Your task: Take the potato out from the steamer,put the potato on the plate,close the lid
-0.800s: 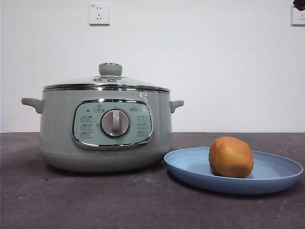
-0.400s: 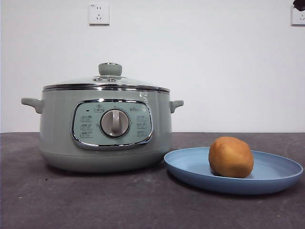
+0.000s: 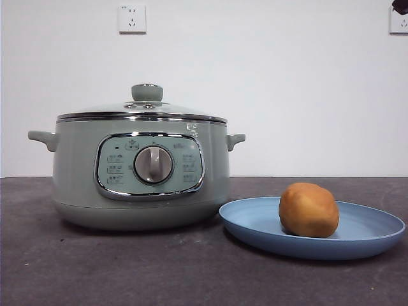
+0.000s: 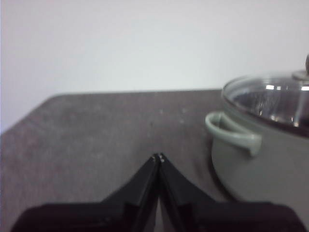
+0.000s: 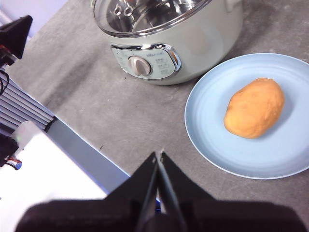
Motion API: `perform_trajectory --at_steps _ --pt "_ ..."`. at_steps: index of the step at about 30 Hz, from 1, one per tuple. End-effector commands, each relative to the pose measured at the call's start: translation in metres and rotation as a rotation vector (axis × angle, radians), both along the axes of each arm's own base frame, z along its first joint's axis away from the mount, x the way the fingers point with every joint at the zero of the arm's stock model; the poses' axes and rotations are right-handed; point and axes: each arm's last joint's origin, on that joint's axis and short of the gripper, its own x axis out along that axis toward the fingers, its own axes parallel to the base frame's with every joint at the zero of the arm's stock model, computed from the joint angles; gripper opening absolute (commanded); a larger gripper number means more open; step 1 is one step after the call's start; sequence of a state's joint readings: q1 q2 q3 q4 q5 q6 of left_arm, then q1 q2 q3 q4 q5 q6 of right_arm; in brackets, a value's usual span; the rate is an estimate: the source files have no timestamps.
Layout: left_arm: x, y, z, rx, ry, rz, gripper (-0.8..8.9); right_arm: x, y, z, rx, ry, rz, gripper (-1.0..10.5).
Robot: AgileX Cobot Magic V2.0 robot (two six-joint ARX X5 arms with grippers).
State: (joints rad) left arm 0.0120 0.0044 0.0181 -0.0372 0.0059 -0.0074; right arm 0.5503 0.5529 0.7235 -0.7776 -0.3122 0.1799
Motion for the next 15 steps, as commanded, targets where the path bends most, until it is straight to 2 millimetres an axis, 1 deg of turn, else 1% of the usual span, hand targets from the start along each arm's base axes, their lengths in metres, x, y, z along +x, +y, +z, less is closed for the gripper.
perform_trajectory --at_steps 1,6,15 --pt "0.0004 0.0005 -0.0103 -0.027 0.067 0.01 -0.04 -0.0002 -0.0001 0.002 0.006 -0.009 -0.003 0.0" --pt "-0.001 0.0004 -0.0202 -0.028 0.171 0.011 -0.04 -0.0002 -0.0002 0.002 0.006 -0.009 -0.004 0.0" --pt "-0.0009 0.0004 -0.0194 -0.028 0.162 0.01 -0.04 -0.0002 -0.0002 0.002 0.006 -0.009 -0.004 0.0"
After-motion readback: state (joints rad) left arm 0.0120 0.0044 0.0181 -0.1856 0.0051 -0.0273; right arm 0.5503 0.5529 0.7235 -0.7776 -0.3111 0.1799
